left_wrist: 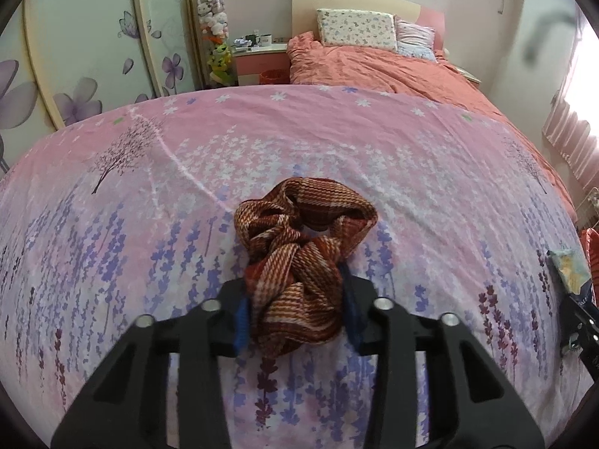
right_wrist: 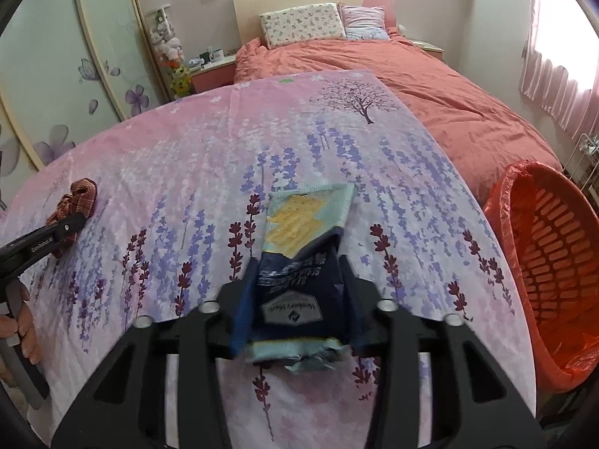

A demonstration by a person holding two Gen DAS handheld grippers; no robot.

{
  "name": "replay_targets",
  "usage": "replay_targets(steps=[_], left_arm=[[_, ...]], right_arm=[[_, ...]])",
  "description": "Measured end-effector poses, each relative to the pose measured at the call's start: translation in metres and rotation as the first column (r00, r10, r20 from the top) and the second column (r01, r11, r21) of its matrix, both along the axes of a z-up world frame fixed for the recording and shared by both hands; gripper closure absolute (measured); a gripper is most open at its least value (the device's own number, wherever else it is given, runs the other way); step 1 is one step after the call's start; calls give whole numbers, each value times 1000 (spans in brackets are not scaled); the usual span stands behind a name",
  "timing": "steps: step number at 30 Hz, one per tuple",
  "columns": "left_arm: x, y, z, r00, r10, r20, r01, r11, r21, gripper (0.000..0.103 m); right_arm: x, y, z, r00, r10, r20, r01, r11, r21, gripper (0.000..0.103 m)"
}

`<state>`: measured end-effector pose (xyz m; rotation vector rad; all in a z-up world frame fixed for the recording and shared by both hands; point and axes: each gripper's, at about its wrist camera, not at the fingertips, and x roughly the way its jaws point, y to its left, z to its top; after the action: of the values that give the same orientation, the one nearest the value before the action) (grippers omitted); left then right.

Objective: Collect trash
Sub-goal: 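Lift the scrunchie with the left tool while the right tool grasps the blue-and-yellow snack packet, then carry the scrunchie and snack packet to the orange basket and release both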

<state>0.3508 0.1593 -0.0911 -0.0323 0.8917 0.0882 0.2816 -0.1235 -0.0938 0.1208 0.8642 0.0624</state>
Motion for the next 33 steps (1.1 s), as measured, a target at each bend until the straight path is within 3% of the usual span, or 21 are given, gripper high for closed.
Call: replay_targets(steps=[11,18,25,33], left_arm=[[-24,-26,34,994,-24,102,17,998,68,72],[-48,-46,66,986,-63,155,57,997,42,72],[-74,-85,100,967,-145,208,146,989,12,72],[-101,-154,127,927,-275,254,285,959,-4,72]], right_arm=[[-24,-23,23,998,-2,57,1,1000,14,72],[-52,-44,53,989,-4,147,-2,999,41,72],[-76,-68,83,973,-27,230,14,998,60,72],[-101,-106,100,951,-81,300,65,996,64,72]])
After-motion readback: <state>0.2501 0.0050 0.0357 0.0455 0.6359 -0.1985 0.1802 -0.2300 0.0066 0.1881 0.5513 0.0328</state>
